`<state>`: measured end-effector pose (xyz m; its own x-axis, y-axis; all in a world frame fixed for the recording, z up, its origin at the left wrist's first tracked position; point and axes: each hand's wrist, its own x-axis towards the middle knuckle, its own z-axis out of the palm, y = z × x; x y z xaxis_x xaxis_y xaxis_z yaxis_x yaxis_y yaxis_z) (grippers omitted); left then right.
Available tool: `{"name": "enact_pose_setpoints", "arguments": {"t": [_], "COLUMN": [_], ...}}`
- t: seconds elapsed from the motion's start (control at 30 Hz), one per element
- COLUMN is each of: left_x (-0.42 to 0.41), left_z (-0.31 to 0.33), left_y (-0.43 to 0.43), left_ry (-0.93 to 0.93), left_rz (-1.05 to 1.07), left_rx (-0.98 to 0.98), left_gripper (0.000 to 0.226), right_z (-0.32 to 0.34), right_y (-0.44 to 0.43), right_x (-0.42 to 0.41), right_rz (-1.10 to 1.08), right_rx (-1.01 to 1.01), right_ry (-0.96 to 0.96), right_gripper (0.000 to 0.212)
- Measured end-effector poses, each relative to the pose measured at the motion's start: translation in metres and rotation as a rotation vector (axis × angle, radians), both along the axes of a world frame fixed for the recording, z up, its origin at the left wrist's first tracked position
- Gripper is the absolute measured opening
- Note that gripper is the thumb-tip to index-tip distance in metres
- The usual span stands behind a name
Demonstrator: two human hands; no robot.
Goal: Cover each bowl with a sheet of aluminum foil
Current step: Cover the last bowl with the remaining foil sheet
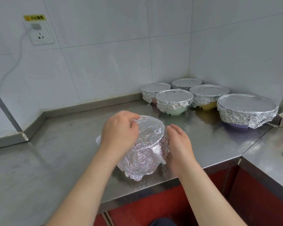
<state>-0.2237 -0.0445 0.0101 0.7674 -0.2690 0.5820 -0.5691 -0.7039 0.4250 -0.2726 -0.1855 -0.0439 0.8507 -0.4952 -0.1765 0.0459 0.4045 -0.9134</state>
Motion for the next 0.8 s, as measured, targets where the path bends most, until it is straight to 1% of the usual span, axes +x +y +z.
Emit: {"name": "enact_pose_setpoints", "arguments": {"t": [0.07, 0.1, 0.17, 0.2, 0.23, 0.27, 0.3, 0.33, 0.37, 0.43, 0.53, 0.67, 0.7, 0.77, 0.8], "left_x": [0.03, 0.042, 0.057, 0.062, 0.065, 0.065, 0.064, 0.063, 0.062, 0.06, 0.053, 0.047, 0.045, 0.043, 0.044], "left_z": [0.002, 0.001, -0.003, -0.005, -0.008, -0.009, -0.01, -0.012, -0.014, -0.018, -0.016, -0.015, -0.015, -0.013, -0.01], "left_y": [0.017, 0.023, 0.028, 0.028, 0.028, 0.026, 0.023, 0.021, 0.02, 0.019, 0.018, 0.017, 0.019, 0.027, 0.031], "left_ry": [0.125, 0.195, 0.342, 0.405, 0.455, 0.492, 0.517, 0.521, 0.509, 0.489, 0.485, 0.455, 0.445, 0.394, 0.358], "left_rz": [0.089, 0.094, 0.021, -0.025, -0.06, -0.08, -0.086, -0.082, -0.067, -0.043, -0.031, 0.048, 0.055, 0.037, 0.045], "left_rx": [0.092, 0.141, 0.132, 0.097, 0.064, 0.036, 0.007, -0.012, -0.012, 0.008, 0.014, 0.128, 0.159, 0.211, 0.221], "left_gripper": [0.027, 0.028, 0.032, 0.034, 0.035, 0.036, 0.037, 0.039, 0.041, 0.043, 0.043, 0.047, 0.043, 0.025, 0.025], "right_z": [0.004, 0.008, 0.01, 0.012, 0.014, 0.016, 0.016, 0.014, 0.013, 0.009, 0.005, 0.01, 0.013, 0.017, 0.021], "right_y": [-0.002, 0.0, 0.003, 0.004, 0.006, 0.006, 0.006, 0.005, 0.005, 0.007, 0.01, 0.007, 0.003, -0.008, -0.012], "right_x": [0.003, 0.004, 0.007, 0.008, 0.01, 0.012, 0.013, 0.016, 0.018, 0.024, 0.033, 0.027, 0.023, 0.02, 0.02], "right_rz": [0.01, 0.024, 0.086, 0.114, 0.138, 0.144, 0.13, 0.124, 0.111, 0.08, 0.04, 0.07, 0.092, 0.139, 0.16], "right_rx": [-0.022, -0.008, 0.051, 0.061, 0.062, 0.042, 0.004, -0.042, -0.085, -0.165, -0.231, -0.299, -0.303, -0.35, -0.4], "right_ry": [0.038, 0.06, 0.09, 0.085, 0.08, 0.069, 0.057, 0.05, 0.031, 0.026, 0.052, 0.096, 0.108, 0.143, 0.145], "right_gripper": [0.046, 0.054, 0.078, 0.081, 0.074, 0.058, 0.036, 0.02, 0.018, 0.021, 0.033, 0.031, 0.028, 0.018, 0.015]}}
